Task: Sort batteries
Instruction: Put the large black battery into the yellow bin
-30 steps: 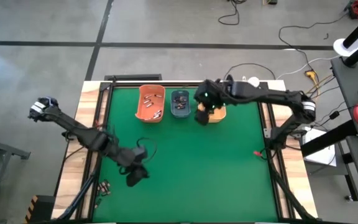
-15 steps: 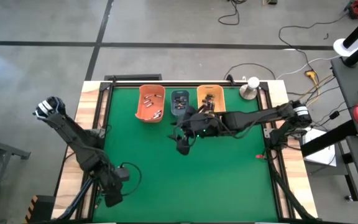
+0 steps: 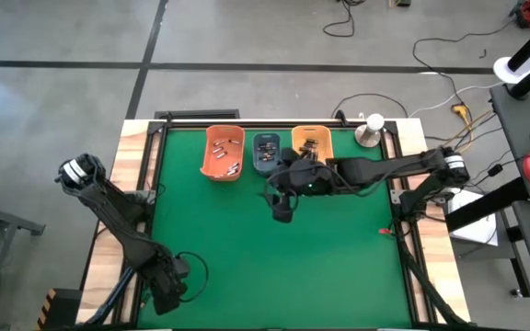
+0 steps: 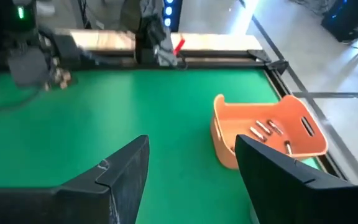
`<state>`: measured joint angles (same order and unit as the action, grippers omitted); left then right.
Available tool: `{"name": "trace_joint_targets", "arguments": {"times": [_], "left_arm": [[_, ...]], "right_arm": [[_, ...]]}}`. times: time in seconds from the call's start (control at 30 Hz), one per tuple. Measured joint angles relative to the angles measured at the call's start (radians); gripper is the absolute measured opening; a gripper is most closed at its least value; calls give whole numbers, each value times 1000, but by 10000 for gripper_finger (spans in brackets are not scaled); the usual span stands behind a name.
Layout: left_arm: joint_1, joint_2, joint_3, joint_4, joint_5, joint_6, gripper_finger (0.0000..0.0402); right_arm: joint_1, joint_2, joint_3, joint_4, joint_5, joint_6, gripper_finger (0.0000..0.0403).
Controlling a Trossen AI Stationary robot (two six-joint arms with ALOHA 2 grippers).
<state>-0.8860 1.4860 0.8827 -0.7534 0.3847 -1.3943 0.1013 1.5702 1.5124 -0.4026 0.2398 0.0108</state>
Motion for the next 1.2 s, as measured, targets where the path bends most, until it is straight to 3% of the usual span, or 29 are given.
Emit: {"name": "trace_joint_targets", "arguments": {"times": [0.17,0.4,0.6,0.87,1.0,1.2], "left_arm": [[4,-30,-2,-27,-4,-65,82],[6,-54,-27,-240,-54,-53,113],[11,-50,-31,-285,-72,-46,137],[43,-50,-34,-285,-99,-4,161],[83,-50,-40,-328,-109,64,190],[103,-50,-42,-352,-107,82,236]], "right_arm": [[11,-27,0,-89,-1,32,239],[103,-45,2,-57,4,188,249],[301,-28,21,139,253,292,233],[495,70,20,174,560,566,232],[554,142,21,183,634,695,229],[570,226,59,185,651,756,236]]}}
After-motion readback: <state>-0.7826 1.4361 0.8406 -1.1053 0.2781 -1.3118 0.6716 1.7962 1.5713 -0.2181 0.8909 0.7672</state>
